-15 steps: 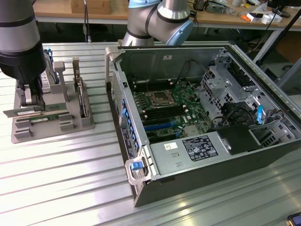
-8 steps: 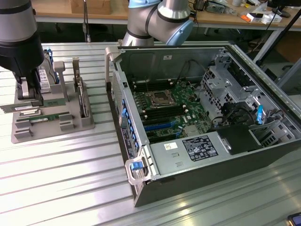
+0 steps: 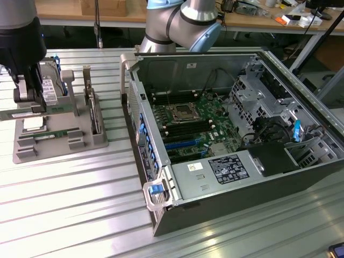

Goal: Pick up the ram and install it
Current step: 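Pick up the ram and move it above insertion slot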

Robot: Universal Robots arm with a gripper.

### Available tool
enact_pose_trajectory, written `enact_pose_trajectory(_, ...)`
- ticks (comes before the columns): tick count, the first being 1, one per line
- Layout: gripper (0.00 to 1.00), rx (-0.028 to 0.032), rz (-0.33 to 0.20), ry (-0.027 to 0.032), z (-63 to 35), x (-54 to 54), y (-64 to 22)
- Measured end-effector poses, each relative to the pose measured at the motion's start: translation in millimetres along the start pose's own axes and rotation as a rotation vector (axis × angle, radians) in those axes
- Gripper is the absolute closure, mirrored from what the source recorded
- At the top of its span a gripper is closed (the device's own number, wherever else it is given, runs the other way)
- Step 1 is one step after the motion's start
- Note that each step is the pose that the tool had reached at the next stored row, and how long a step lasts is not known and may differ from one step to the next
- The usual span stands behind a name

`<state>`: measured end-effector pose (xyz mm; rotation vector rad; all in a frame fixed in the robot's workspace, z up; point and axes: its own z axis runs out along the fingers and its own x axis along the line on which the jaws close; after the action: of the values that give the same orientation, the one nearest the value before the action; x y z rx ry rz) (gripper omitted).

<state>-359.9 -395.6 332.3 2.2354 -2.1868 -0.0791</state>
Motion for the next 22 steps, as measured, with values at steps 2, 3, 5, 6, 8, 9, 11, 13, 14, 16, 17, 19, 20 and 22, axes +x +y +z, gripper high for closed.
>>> enact_pose_trajectory(2,0.87,0.0001,0.0,-0.0001,-8.7,-0.2,0.3)
enact_pose_trajectory(3,0.87,0.0001,0.0,-0.0001,-12.9,-0.3,0.5)
enact_pose_trajectory(5,0.87,0.0001,0.0,0.0,-18.6,-0.5,0.8)
enact_pose_trajectory(6,0.87,0.0,0.0,0.0,-22.3,-0.6,0.9)
enact_pose_trajectory(8,0.87,0.0,0.0,0.0,-33.6,-0.9,1.3)
enact_pose_trajectory(9,0.87,0.0001,0.0,-0.0001,-36.8,-1.0,1.5)
enact_pose_trajectory(11,0.87,0.0,0.0,0.0,-43.3,-1.1,1.7)
enact_pose_trajectory(13,0.87,0.0001,0.0,0.0,-49.2,-1.3,2.0)
enact_pose_trajectory(14,0.87,0.0001,0.0,-0.0001,-49.7,-1.3,2.0)
enact_pose_trajectory(16,0.87,0.0002,0.0,-0.0002,-49.6,-1.3,2.0)
enact_pose_trajectory(17,0.87,0.0001,0.0,0.0,-49.7,-1.3,2.0)
enact_pose_trajectory(19,0.87,0.0,0.0,0.0,-50.0,-1.2,-3.0)
enact_pose_trajectory(20,0.87,-0.0002,0.0,0.0,-50.2,-1.1,-7.6)
enact_pose_trajectory(22,0.87,-0.0009,0.0,-0.0001,-50.6,-0.9,-17.8)
